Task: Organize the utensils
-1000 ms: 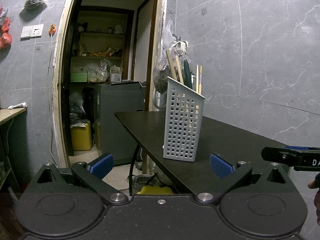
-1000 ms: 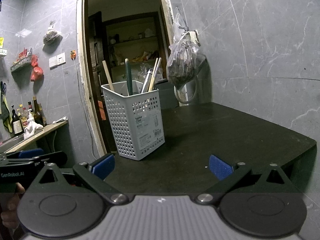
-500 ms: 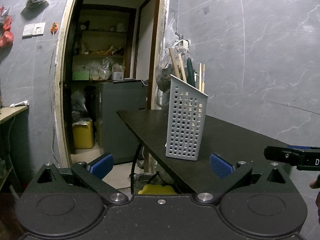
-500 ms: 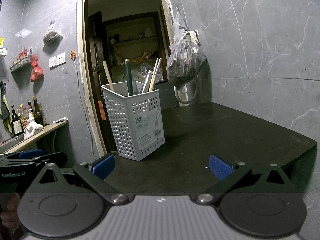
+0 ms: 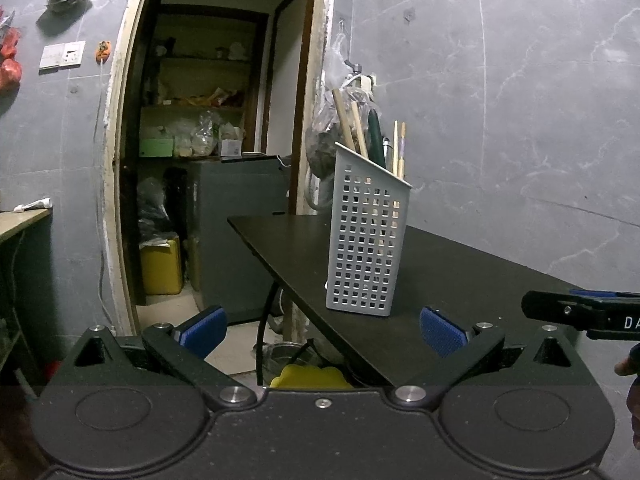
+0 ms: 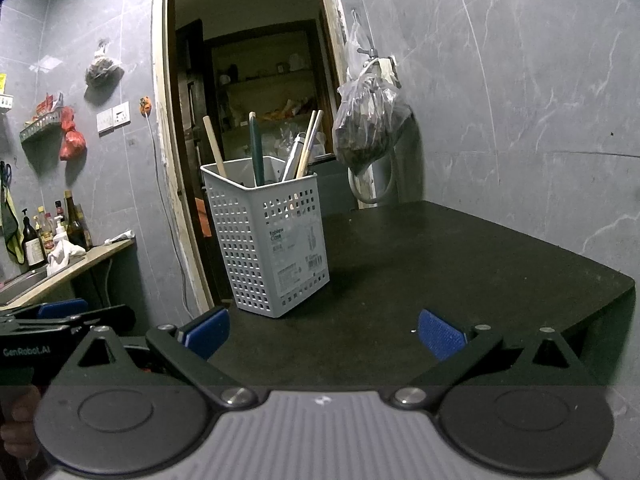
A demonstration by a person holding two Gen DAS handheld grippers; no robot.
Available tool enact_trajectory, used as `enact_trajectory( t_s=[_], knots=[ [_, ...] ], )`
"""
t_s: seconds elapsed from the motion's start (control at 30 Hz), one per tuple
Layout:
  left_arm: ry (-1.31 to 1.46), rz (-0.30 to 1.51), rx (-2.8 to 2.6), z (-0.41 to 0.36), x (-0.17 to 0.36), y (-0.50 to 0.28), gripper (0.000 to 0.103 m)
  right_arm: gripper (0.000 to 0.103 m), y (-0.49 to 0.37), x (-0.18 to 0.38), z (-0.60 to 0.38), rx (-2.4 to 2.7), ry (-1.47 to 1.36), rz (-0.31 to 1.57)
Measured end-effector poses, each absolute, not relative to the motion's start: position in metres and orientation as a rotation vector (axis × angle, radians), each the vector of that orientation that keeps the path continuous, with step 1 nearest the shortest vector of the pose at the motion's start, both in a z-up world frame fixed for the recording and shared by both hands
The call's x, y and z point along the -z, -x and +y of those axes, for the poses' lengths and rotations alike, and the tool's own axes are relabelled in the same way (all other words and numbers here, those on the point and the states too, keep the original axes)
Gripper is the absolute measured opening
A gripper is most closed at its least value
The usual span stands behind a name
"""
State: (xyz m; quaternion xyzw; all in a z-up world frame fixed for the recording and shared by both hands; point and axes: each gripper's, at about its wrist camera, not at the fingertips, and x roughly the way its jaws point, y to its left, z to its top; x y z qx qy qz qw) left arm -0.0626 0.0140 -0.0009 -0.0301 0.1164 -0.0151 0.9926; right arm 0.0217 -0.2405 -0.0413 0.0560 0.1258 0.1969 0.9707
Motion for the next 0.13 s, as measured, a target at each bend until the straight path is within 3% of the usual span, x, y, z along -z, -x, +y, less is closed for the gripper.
enact_trajectory(
  t_s=[0.13],
  knots=[
    [0.059, 0.236, 0.031, 0.0137, 0.0009, 0.0623, 0.102, 0.103, -0.0226, 0.0420, -0.2404, -0.396, -0.114, 0.257]
  ],
)
